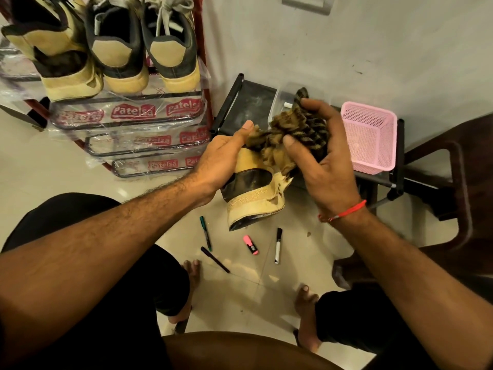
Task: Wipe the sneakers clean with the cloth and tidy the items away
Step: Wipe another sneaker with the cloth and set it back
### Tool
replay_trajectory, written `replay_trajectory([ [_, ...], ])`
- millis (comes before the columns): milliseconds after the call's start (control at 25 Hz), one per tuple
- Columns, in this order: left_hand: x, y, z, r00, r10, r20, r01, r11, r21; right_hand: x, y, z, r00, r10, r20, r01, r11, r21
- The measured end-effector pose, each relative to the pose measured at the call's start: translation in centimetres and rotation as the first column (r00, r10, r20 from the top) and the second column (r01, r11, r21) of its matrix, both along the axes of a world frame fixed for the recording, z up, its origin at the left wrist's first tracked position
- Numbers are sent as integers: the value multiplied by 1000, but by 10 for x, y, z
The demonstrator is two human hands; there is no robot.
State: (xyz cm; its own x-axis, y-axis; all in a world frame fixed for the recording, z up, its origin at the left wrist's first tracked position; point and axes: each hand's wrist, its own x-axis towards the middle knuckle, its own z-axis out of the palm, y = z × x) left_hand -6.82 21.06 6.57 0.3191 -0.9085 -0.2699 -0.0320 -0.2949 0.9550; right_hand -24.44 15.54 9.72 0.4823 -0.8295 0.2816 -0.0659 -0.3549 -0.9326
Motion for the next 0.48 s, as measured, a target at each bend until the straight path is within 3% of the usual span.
replay_trajectory([
  [80,2,1,-1,999,28,-31,-28,1000,1,2,17,-2,981,154,-118,-160,986,-43],
  [200,3,1,-5,991,22,-132,-21,1000,6,-2,22,-5,845,274,-460,-430,859,-278],
  [280,1,2,-8,996,-2,-88,4,1000,23,-4,11,-5,812,224,-540,-434,850,-300],
  [400,-5,1,-3,999,42,7,-43,999,34,-6,-1,-3,817,140,-560,-323,914,-244],
  [480,-9,2,-6,992,75,106,-79,996,34,-4,8,0,796,229,-561,-399,894,-202],
])
